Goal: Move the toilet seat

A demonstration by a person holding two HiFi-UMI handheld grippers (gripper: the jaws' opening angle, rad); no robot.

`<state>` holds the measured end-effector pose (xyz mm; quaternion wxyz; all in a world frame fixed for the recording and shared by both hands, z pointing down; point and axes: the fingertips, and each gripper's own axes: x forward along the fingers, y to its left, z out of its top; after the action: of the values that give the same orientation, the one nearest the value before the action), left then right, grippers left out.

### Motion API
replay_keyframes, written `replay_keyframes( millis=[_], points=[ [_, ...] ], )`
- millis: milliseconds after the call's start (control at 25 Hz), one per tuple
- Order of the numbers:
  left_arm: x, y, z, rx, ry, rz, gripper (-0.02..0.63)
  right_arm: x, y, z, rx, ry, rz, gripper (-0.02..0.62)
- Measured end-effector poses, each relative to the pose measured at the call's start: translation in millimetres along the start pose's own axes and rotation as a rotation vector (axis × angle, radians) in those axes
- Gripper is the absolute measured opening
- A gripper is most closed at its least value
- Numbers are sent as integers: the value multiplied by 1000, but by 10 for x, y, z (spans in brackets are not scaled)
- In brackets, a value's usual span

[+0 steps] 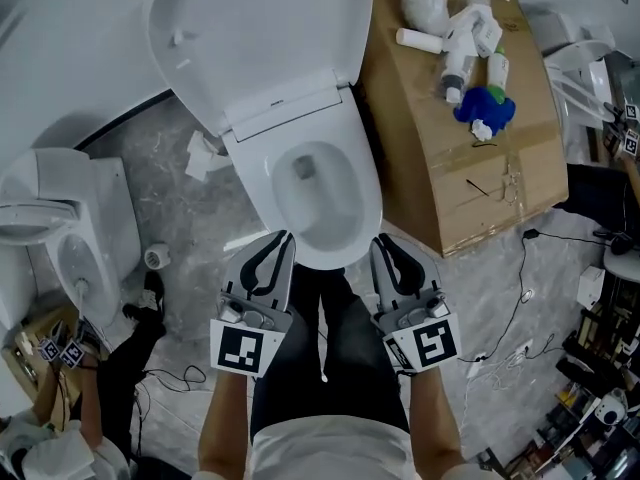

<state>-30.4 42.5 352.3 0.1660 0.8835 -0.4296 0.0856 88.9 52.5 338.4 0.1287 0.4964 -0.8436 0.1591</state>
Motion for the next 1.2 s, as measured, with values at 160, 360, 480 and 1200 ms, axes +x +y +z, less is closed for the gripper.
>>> replay_keyframes(
  millis=[160,360,480,1200],
  points=[
    [72,-9,-303,7,33,0,14,12,-84,-329,15,39,7,15],
    [117,-31,-657,-24,53,13,14,63,-212,-698,24,79,-4,15],
    [149,-61,-904,-55,82,15,23,101,-316,-925,37,100,-20,17],
    [371,102,-2093,-163,160,99,135,216,-603,-2176,108,244,-54,137]
  ],
)
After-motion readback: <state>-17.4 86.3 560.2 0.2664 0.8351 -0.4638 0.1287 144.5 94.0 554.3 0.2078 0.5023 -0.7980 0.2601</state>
